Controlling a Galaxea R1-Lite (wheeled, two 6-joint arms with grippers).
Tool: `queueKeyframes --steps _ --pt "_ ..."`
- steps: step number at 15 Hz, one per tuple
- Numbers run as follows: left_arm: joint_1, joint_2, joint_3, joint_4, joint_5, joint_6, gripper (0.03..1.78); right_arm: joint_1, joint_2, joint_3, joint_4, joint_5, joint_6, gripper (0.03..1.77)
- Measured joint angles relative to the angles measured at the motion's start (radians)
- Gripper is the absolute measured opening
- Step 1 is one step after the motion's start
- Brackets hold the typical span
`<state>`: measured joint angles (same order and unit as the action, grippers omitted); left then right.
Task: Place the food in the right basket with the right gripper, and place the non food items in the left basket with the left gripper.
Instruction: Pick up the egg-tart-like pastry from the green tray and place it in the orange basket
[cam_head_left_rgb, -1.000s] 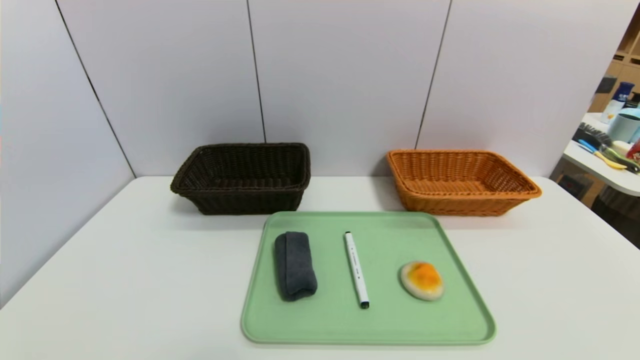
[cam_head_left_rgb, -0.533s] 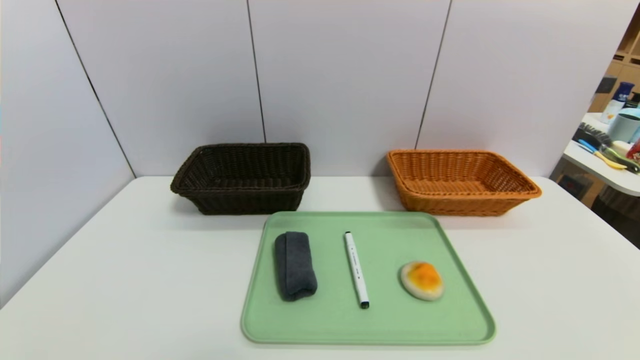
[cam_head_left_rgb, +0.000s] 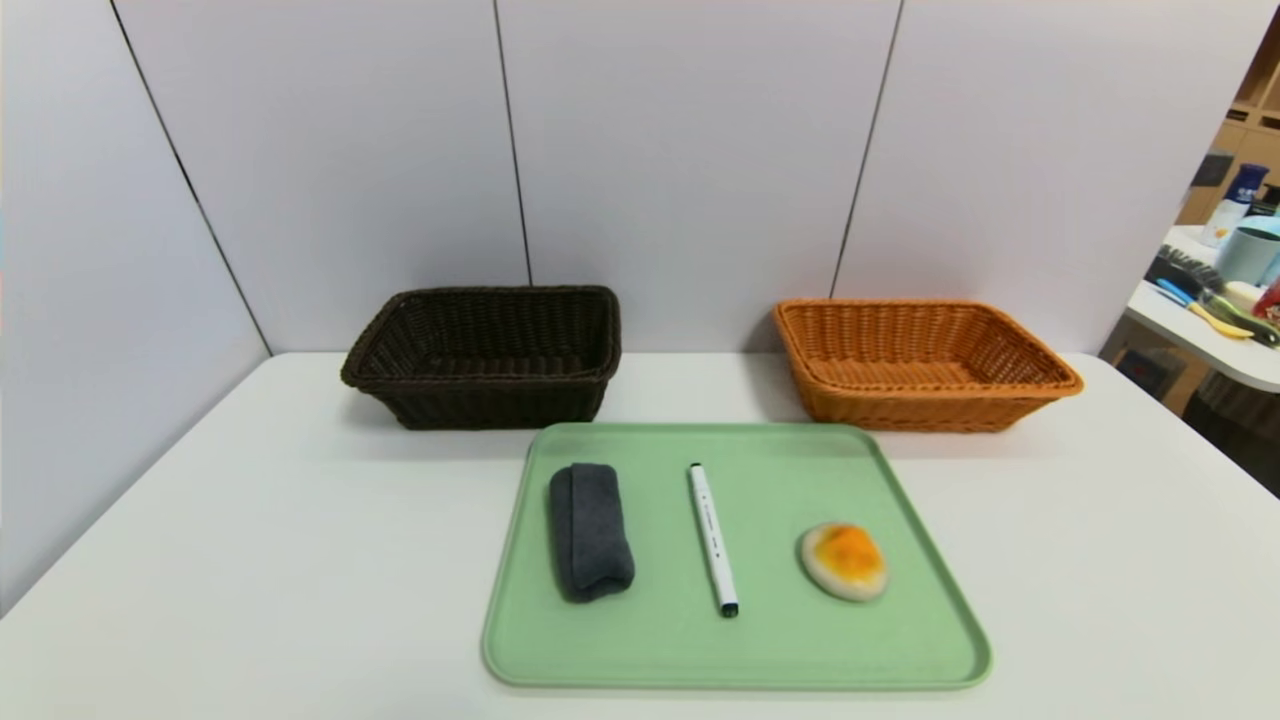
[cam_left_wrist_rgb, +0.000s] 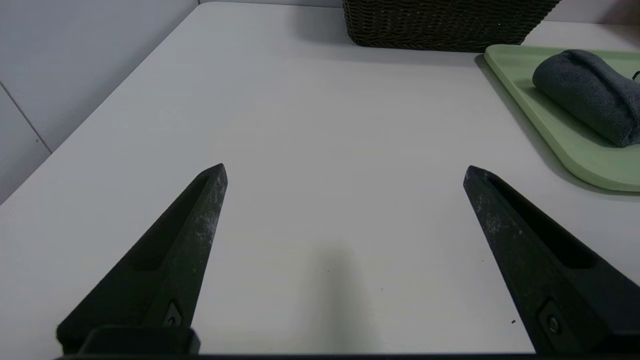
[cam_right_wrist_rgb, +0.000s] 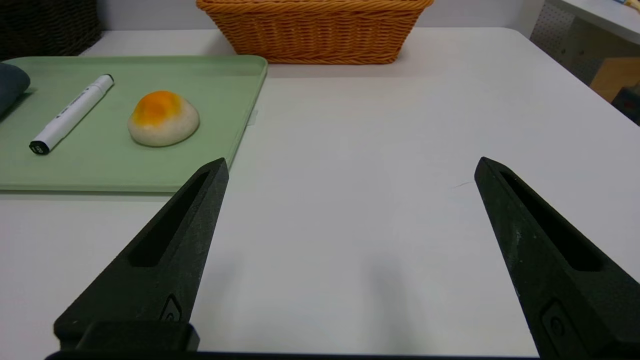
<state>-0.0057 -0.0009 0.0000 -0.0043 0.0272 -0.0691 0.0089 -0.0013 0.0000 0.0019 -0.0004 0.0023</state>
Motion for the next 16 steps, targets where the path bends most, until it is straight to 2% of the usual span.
queueKeyframes --steps 5,9,11,14,16 --pt "0.0 0.0 0.0 0.005 -0.003 0.051 1.69 0.0 0.0 0.0 -0.006 0.002 -0.01 1.7" --pt "0.0 0.0 -0.001 -0.011 -0.03 0.156 1.69 0.0 0.0 0.0 -0.01 0.023 -0.102 1.7" --pt "0.0 0.0 -0.001 -0.012 -0.055 0.202 1.69 0.0 0.0 0.0 -0.006 0.027 -0.121 1.7" --pt "0.0 0.0 0.0 -0.008 -0.056 0.182 1.69 0.0 0.0 0.0 -0.002 0.026 -0.12 1.7" --pt "0.0 0.0 0.0 -0.005 -0.054 0.138 1.69 0.0 0.0 0.0 -0.001 0.023 -0.091 1.7"
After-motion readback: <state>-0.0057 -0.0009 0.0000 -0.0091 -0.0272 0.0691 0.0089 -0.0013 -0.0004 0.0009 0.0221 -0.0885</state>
